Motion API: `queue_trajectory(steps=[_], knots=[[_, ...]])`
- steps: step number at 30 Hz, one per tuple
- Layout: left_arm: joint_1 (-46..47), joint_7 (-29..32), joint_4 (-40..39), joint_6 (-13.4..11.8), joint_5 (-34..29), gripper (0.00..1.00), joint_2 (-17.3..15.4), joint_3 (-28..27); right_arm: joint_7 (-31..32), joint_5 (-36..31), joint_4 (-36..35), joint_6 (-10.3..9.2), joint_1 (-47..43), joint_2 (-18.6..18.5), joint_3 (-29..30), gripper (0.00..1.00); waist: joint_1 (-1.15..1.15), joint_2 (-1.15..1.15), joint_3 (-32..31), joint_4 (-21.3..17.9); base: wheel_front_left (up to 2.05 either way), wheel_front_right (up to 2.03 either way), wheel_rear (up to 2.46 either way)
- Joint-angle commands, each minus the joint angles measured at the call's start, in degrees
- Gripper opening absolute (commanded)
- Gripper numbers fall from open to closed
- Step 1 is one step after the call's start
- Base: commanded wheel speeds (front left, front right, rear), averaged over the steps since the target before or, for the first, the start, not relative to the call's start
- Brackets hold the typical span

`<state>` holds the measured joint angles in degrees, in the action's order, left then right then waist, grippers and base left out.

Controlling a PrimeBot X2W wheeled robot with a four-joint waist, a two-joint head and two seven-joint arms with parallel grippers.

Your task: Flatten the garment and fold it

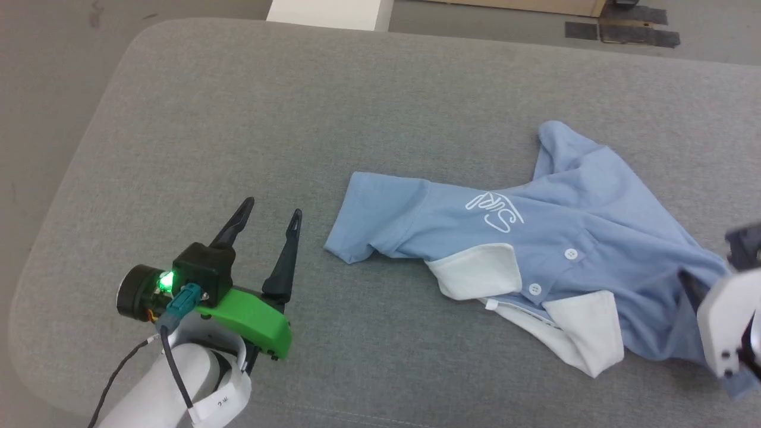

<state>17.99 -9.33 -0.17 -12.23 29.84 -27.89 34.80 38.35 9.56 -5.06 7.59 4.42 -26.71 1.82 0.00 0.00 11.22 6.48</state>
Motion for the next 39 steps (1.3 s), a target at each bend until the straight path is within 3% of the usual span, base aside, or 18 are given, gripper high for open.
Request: queue_trajectory(steps=[1,4,7,10,17,27,28,29,32,39], knots=[[0.5,0.0,0.1,-0.2,0.1,1.00,0.2,0.0,1.2,1.4,-1.6,-0.10,2.0,-0.5,-0.5,1.00,0.00,0.00,0.6,0.7,0.00,0.00,0.00],[1.0,-0.3,0.1,-0.3,0.0,1.00,0.5,0.0,7.0,5.0,-5.2,-0.10,6.4,-3.0,-2.2,1.00,0.00,0.00,1.9,2.0,0.00,0.00,0.00],[1.5,-0.5,0.1,-0.1,-0.3,1.00,0.7,0.4,12.8,7.5,-4.1,-0.10,11.0,-6.2,-5.0,1.00,0.00,0.00,3.6,3.6,0.00,0.00,0.00],[2.2,-0.9,0.2,-0.1,-0.5,1.00,1.0,0.4,18.3,10.1,-0.2,-0.10,15.7,-8.1,-7.0,1.00,0.00,0.00,5.2,5.0,0.00,0.00,0.00],[3.8,-1.8,0.7,0.2,-1.1,1.00,2.0,1.0,30.4,14.8,12.8,-0.10,25.4,-8.2,-8.6,1.00,0.00,0.00,9.2,8.6,0.00,0.00,0.00],[5.0,-3.1,2.0,0.3,-1.6,1.00,3.8,1.8,32.3,12.4,21.6,-0.10,27.6,-7.7,-11.3,1.00,0.00,0.00,12.5,11.7,0.00,0.00,0.00],[5.1,-3.2,2.1,0.3,-1.6,1.00,3.9,1.7,32.0,12.4,22.1,-0.10,27.2,-7.4,-11.5,0.28,0.00,0.00,12.5,11.7,0.00,0.00,0.00],[5.1,-3.3,2.3,0.2,-1.6,1.00,3.9,1.7,31.3,12.4,22.4,-0.10,26.8,-7.2,-11.6,0.00,0.00,0.00,12.6,11.7,0.00,0.00,0.00],[5.0,-3.5,2.8,0.2,-1.5,1.00,3.9,1.7,27.6,12.3,22.8,-0.10,26.2,-6.3,-11.3,0.00,0.00,0.00,12.0,11.4,0.00,0.00,0.00],[5.2,-3.2,3.8,0.6,-1.1,1.00,3.3,1.7,11.9,13.1,20.1,-0.10,28.6,-6.8,-12.6,0.00,0.00,0.00,8.3,9.2,0.00,0.00,0.00]])
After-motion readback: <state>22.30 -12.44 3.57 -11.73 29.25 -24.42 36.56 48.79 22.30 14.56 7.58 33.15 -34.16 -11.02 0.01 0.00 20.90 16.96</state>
